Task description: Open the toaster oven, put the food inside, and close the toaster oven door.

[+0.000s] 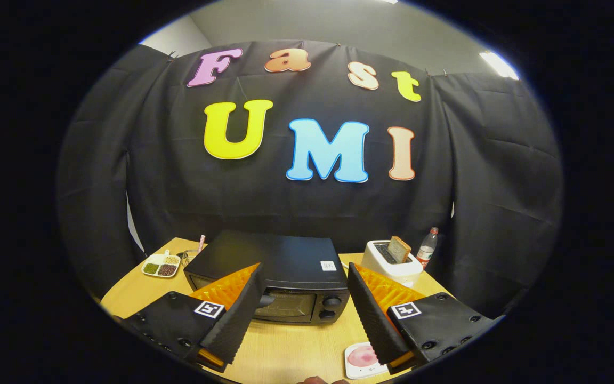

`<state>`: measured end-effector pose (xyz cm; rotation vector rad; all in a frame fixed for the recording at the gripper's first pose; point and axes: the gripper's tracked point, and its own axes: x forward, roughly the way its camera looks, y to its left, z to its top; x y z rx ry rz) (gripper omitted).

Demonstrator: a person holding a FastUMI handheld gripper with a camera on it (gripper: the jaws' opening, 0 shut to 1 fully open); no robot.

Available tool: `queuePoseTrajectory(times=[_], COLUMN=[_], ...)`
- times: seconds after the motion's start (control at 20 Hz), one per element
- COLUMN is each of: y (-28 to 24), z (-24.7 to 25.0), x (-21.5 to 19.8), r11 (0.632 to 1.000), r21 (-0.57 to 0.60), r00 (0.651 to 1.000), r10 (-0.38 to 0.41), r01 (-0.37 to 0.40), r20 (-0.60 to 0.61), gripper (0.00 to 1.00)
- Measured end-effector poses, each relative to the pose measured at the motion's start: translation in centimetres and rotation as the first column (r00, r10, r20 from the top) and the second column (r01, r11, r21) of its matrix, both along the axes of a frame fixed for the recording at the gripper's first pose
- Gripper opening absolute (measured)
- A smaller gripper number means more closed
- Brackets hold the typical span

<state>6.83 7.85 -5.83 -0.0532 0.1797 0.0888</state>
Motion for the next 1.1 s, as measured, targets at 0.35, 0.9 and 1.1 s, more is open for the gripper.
queuePoseTrajectory(times=[0.35,0.9,1.1], y=[3.6,7.7,9.3], z=[-4.1,-9.7,-10.5], x=[3.3,7.4,8.1], r11=[0.999,0.997,0.996], r21=[0.001,0.011,-0.015], r00=[0.995,0.978,0.977], r10=[0.052,0.079,0.079], r01=[-0.052,-0.079,-0.084], r20=[-0.091,-0.191,-0.2], gripper=[0.98,0.98,0.98])
